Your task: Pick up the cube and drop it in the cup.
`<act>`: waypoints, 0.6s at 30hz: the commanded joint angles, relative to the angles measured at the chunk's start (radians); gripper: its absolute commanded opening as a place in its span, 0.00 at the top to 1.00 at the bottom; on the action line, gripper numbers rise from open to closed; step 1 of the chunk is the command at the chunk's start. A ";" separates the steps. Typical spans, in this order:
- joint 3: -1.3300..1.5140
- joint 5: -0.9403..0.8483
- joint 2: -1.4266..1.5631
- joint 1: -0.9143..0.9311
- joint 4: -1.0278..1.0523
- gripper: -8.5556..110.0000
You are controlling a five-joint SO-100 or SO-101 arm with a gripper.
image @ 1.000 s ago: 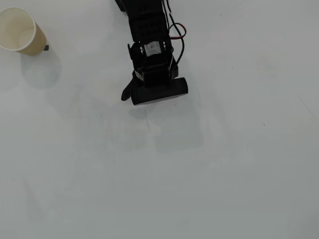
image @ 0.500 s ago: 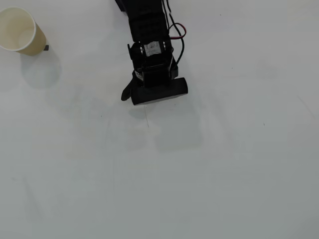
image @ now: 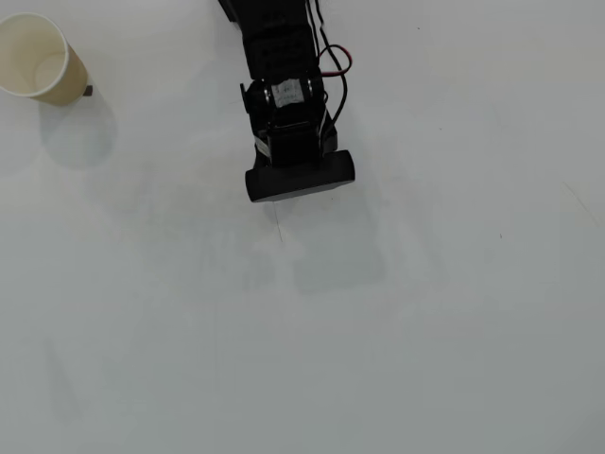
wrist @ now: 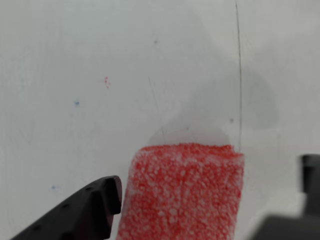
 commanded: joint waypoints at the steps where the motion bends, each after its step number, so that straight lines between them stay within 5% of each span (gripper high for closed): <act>1: -0.115 0.002 0.009 0.015 -0.034 0.74; 10: -0.109 0.003 0.008 0.021 -0.052 0.87; 18: -0.089 0.008 0.008 0.028 -0.064 0.88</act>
